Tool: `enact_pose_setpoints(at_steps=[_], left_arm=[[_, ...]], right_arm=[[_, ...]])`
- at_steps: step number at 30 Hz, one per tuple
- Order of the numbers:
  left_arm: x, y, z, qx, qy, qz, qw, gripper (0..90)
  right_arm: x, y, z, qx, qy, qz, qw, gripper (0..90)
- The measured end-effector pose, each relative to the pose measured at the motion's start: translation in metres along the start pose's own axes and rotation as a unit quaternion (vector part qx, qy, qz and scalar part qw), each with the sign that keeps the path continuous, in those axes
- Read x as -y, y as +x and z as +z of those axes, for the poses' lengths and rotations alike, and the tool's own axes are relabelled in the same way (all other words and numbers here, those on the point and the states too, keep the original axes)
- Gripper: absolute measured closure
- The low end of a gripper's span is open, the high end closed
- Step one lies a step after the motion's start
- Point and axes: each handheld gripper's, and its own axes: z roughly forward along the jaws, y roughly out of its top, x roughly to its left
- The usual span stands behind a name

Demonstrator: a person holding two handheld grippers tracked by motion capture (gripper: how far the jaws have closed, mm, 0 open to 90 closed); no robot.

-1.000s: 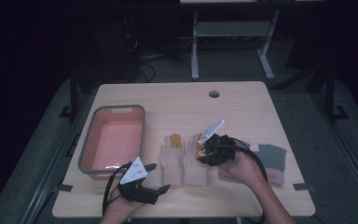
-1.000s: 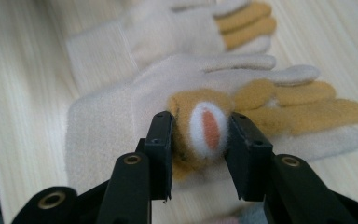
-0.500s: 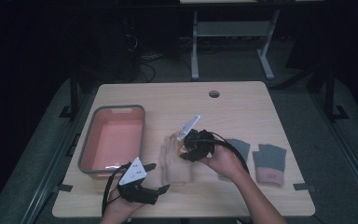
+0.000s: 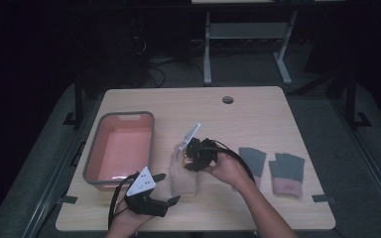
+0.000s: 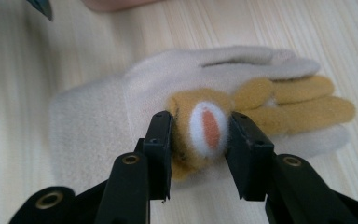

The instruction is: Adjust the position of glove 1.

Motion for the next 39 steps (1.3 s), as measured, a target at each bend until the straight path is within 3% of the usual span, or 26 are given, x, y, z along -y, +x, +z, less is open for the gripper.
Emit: enact_pose_setpoints(at_steps=[7,11,17,21,22,27,35,39], left_arm=[[0.001,0.001,0.001,0.000,0.009,-0.001,1.0000,16.2],[0.001,0.001,0.002,0.004,0.010,-0.004,0.9999,16.2],[0.001,0.000,0.003,0.002,0.014,-0.004,0.9999,16.2],[0.001,0.001,0.003,0.001,0.014,-0.007,0.9999,16.2],[0.001,0.001,0.003,0.001,0.014,-0.007,0.9999,16.2],[0.001,0.001,0.003,0.001,0.015,-0.007,0.9999,16.2],[0.000,-0.001,0.002,0.003,0.015,-0.006,0.9999,16.2],[0.000,0.001,0.004,0.021,0.015,-0.028,0.9993,16.2]], right_arm=[[0.006,0.000,0.013,-0.003,0.007,0.007,0.9999,60.4],[0.011,-0.002,0.015,-0.011,-0.005,0.019,0.9997,59.9],[0.018,-0.002,0.018,-0.012,-0.004,0.034,0.9993,53.4],[0.018,-0.002,0.015,-0.015,-0.021,0.046,0.9986,45.1],[0.014,0.000,0.011,-0.004,-0.029,0.041,0.9987,41.7],[0.005,0.004,0.009,0.004,-0.049,0.035,0.9982,38.4],[-0.017,0.008,0.024,0.000,-0.033,0.028,0.9991,39.9],[-0.018,0.008,0.035,0.000,-0.007,0.019,0.9998,43.0]])
